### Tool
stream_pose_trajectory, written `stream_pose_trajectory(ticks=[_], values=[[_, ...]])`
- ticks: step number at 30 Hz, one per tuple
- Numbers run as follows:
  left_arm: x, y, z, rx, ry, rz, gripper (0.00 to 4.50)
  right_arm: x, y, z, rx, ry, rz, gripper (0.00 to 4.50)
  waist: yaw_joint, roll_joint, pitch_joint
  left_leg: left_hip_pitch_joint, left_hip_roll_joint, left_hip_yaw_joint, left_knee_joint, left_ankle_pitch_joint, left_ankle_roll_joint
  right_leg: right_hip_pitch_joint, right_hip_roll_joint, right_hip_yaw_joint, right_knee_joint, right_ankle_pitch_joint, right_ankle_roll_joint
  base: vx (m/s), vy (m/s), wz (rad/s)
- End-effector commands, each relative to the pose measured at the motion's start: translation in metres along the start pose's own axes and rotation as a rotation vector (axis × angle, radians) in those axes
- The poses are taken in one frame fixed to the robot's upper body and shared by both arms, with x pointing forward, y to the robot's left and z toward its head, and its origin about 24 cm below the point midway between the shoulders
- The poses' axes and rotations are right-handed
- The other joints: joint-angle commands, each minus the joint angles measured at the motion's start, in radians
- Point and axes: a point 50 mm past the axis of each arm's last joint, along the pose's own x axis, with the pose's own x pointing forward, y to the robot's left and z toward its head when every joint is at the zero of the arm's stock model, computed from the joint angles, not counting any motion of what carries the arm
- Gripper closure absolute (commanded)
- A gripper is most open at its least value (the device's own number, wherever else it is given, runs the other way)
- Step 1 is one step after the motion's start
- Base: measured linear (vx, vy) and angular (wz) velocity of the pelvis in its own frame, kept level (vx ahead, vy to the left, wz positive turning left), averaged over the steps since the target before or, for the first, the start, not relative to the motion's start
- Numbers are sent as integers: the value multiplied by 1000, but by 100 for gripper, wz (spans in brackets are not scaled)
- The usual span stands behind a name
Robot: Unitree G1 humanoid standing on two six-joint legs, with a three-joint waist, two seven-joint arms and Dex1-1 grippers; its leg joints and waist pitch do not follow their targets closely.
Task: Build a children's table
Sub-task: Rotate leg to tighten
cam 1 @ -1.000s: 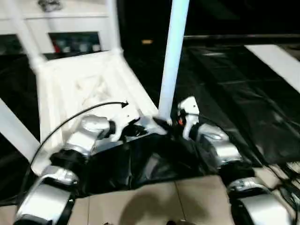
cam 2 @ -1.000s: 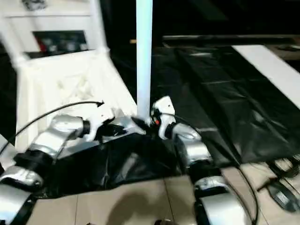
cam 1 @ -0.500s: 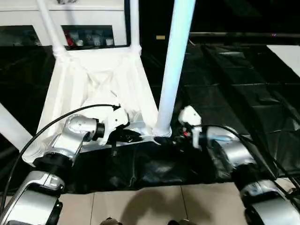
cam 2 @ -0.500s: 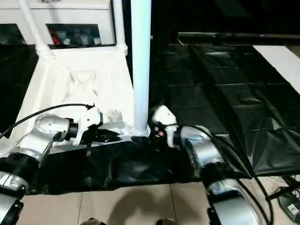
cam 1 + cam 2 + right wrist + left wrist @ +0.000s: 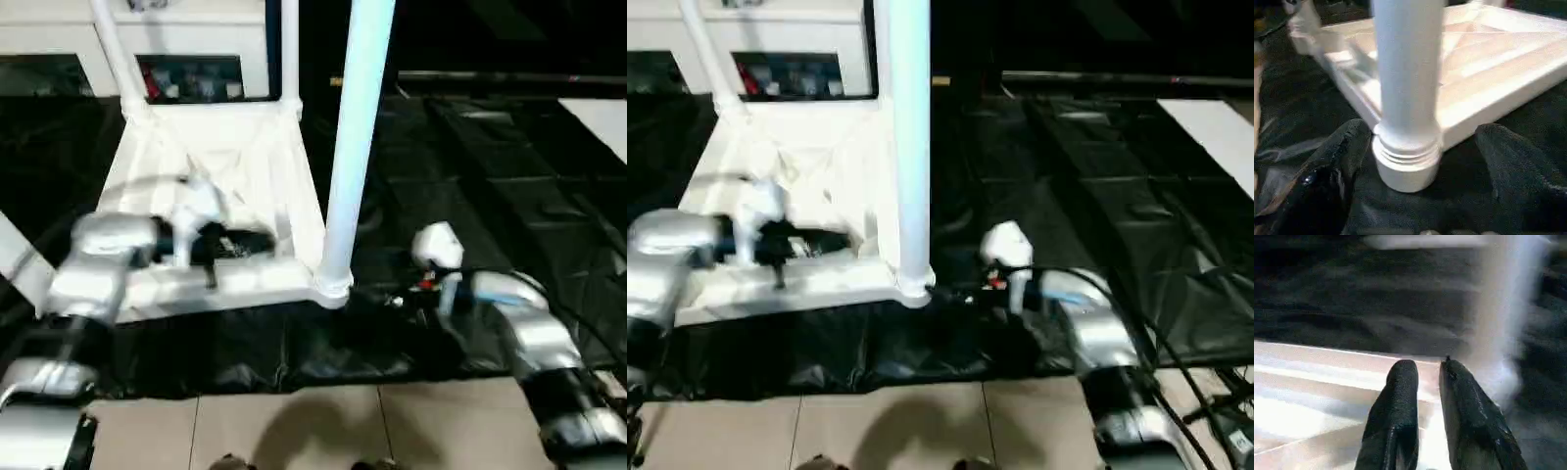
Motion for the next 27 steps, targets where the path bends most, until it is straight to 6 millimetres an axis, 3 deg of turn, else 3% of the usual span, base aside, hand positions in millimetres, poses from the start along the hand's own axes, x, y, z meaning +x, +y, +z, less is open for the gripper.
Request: stream_pose_trajectory(ticks=[1,2,3,4,5,6,7,8,9,10,11,12,13,14,15,16,17,18,19,20,21,22,23,25,27], values=[[-4,1,-9,-64,-19,263,360,-6,-8,4,5,-34,-194,54,-5,-7,-71,1,12,8,-61,-179,43,75,-49,49,-85,-307,-138,0,0,0],[-7,-3,-16,-109,-50,387,360,-8,-10,2,13,-49,-311,54,-1,-4,-73,6,7,7,-61,-182,43,72,-48,48,-90,-348,-119,0,0,0],[-10,-11,-29,-139,4,482,360,-5,-10,1,11,-57,-423,54,-8,-10,-70,1,13,7,-65,-179,44,70,-45,51,-92,-346,-106,0,0,0],[-10,-19,-36,-149,30,526,360,1,-9,-2,53,-61,-483,54,-11,-21,-62,-36,8,-20,-81,-182,53,93,-56,23,-78,-371,-87,0,0,0],[-10,-19,-36,-149,30,526,360,1,-9,-2,53,-61,-483,54,-11,-21,-62,-36,8,-20,-81,-182,53,93,-56,23,-78,-371,-87,0,0,0],[-9,-24,-42,-123,73,562,360,12,-4,-1,50,-64,-502,54,-27,5,-64,-48,11,-65,-94,-258,68,102,-53,-26,-87,-417,-50,-12,-43,33],[-7,-26,-44,-92,89,585,360,21,-2,-1,55,-65,-519,54,-50,23,-64,-43,40,-113,-101,-342,73,102,-47,-39,-81,-349,-81,-12,-43,33],[-3,-23,-41,-68,87,597,360,32,0,-1,75,-72,-527,54,-56,38,-65,-32,65,-149,-120,-378,80,101,-29,-46,-56,-288,-111,2,-83,57],[-1,-22,-40,-97,74,588,360,34,0,-1,83,-73,-534,54,-81,47,-62,-6,107,-219,-153,-427,136,74,1,-38,15,-200,-179,20,-124,55],[0,-20,-38,-113,65,582,360,35,-1,-1,82,-68,-537,54,-91,50,-58,19,121,-218,-143,-425,191,50,3,-8,36,-201,-223,20,-124,55],[0,-20,-38,-113,65,582,360,35,-1,-1,82,-68,-537,54,-91,50,-58,19,121,-218,-143,-425,191,50,3,-8,36,-201,-223,24,-160,54],[0,-15,-36,-110,78,594,360,34,-3,-1,99,-76,-551,54,-62,8,-47,-1,16,-82,-51,-383,136,47,-67,64,-82,-256,-251,33,-157,49],[0,-12,-36,-93,102,592,360,32,-4,2,108,-82,-558,54,-8,-31,-47,5,-45,-30,20,-211,77,66,-117,86,-139,-617,-75,33,-157,49],[0,-12,-36,-93,102,592,360,32,-4,2,108,-82,-558,54,11,-48,-53,-28,-40,-31,31,-127,79,99,-133,113,-135,-713,36,23,-135,15],[-1,-10,-35,-67,112,591,360,31,-4,3,108,-84,-563,54,51,-50,-62,-51,-28,-47,58,-89,107,109,-183,177,-128,-759,183,8,-99,0],[0,-10,-34,-75,99,573,360,28,-5,4,105,-83,-571,54,60,-50,-65,-73,-35,-70,90,-105,132,113,-207,215,-112,-680,216,8,-99,0],[0,-9,-32,-48,91,567,360,25,-7,3,102,-74,-599,54,60,-50,-65,-73,-35,-70,90,-105,132,113,-207,215,-112,-680,216,0,0,0],[2,-11,-31,-39,84,551,360,21,-8,2,100,-66,-633,54,69,-34,-59,-62,-20,-97,77,-74,139,108,-214,214,-110,-492,35,0,0,0],[4,-14,-30,-45,77,514,360,19,-9,2,108,-64,-658,54,62,-13,-61,-41,-5,-90,16,0,149,100,-152,154,-89,-321,-131,0,0,0],[5,-15,-30,-46,76,507,360,18,-10,1,109,-64,-662,54,59,1,-66,-17,1,-75,-16,43,153,91,-108,119,-80,-244,-177,-3,60,10],[6,-17,-29,-39,69,478,360,18,-10,1,111,-63,-666,54,46,2,-60,-3,7,-67,-41,43,193,69,-53,89,-62,-196,-170,-14,78,12],[11,-23,-28,-44,69,366,360,15,-11,1,119,-64,-666,54,23,21,-72,39,51,-74,-49,46,208,49,-27,71,-32,-132,-181,-14,78,12],[14,-27,-29,-43,79,269,340,13,-12,1,118,-64,-659,54,16,30,-71,42,69,-69,-54,-24,173,49,-29,72,-34,-108,-172,-24,92,12],[18,-32,-29,-10,98,114,321,9,-13,1,115,-64,-628,54,6,14,-58,43,35,-30,-72,-263,51,58,-51,86,-62,-200,-179,-23,91,11],[20,-34,-30,13,120,9,311,5,-14,0,109,-47,-591,27,1,6,-54,36,24,-25,-76,-316,28,65,-61,93,-75,-290,-153,-26,62,7]])
